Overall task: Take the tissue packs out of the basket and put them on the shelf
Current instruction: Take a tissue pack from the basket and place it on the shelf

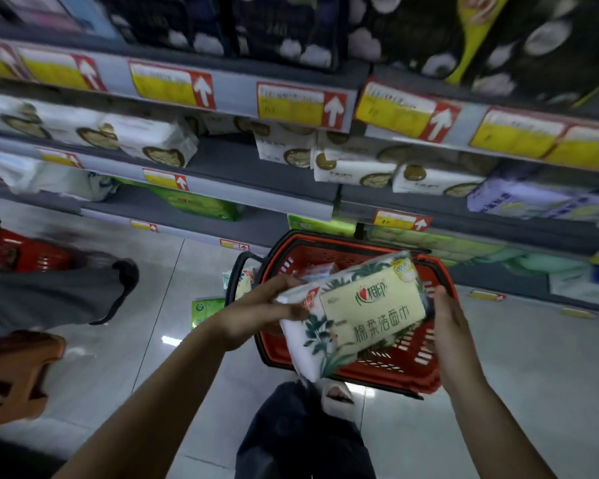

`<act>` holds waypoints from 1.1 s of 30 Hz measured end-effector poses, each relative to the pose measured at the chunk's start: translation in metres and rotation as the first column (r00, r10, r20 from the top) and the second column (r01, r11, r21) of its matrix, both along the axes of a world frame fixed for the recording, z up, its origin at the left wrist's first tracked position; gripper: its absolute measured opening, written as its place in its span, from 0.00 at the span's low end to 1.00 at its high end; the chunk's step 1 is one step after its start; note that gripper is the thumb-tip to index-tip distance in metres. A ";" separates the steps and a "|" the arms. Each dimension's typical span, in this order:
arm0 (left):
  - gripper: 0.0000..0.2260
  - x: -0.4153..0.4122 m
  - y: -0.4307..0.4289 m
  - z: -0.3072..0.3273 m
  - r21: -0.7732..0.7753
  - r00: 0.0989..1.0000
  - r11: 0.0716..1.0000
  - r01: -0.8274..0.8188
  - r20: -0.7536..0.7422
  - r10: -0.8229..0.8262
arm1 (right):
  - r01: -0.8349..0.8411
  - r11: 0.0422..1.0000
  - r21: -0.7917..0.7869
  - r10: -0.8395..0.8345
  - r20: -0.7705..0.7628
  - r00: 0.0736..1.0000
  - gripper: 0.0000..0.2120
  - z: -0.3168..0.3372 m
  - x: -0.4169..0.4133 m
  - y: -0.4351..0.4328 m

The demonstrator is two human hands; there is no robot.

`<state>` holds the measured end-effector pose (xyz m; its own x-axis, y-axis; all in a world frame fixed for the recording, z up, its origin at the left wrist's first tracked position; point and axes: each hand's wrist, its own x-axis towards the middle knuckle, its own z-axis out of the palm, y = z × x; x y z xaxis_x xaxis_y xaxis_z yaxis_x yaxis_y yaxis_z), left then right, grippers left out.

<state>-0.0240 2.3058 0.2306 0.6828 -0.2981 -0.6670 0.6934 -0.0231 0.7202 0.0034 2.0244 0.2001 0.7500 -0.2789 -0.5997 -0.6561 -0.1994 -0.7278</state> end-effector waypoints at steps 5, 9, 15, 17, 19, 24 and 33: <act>0.26 0.009 -0.002 0.070 -0.083 0.999 0.996 -0.022 0.040 0.025 | 0.098 0.952 0.289 -0.089 -0.044 0.995 0.55 0.078 -0.015 -0.013; 0.29 0.016 0.001 0.132 -0.126 0.996 0.991 0.043 0.088 -0.032 | 0.057 0.869 0.491 -0.093 0.050 0.994 0.43 0.146 -0.018 -0.009; 0.29 0.024 -0.004 0.227 -0.090 0.984 0.990 0.106 0.154 -0.091 | -0.005 0.844 0.536 -0.087 0.146 0.985 0.49 0.238 -0.019 -0.012; 0.36 0.024 -0.003 0.255 -0.090 0.980 0.988 0.126 0.164 -0.110 | -0.004 0.844 0.537 -0.112 0.183 0.977 0.50 0.267 -0.021 -0.014; 0.41 0.024 -0.003 0.282 -0.091 0.978 0.988 0.127 0.179 -0.109 | -0.011 0.839 0.544 -0.134 0.226 0.965 0.49 0.294 -0.024 -0.016; 0.38 0.015 -0.012 0.341 -0.120 0.946 0.986 0.114 0.316 -0.070 | 0.010 0.817 0.577 -0.212 0.283 0.935 0.48 0.349 -0.040 -0.017; 0.25 0.000 -0.042 0.380 -0.185 0.925 0.961 -0.207 0.283 0.254 | 0.101 0.798 0.595 -0.399 0.394 0.828 0.35 0.398 -0.069 -0.005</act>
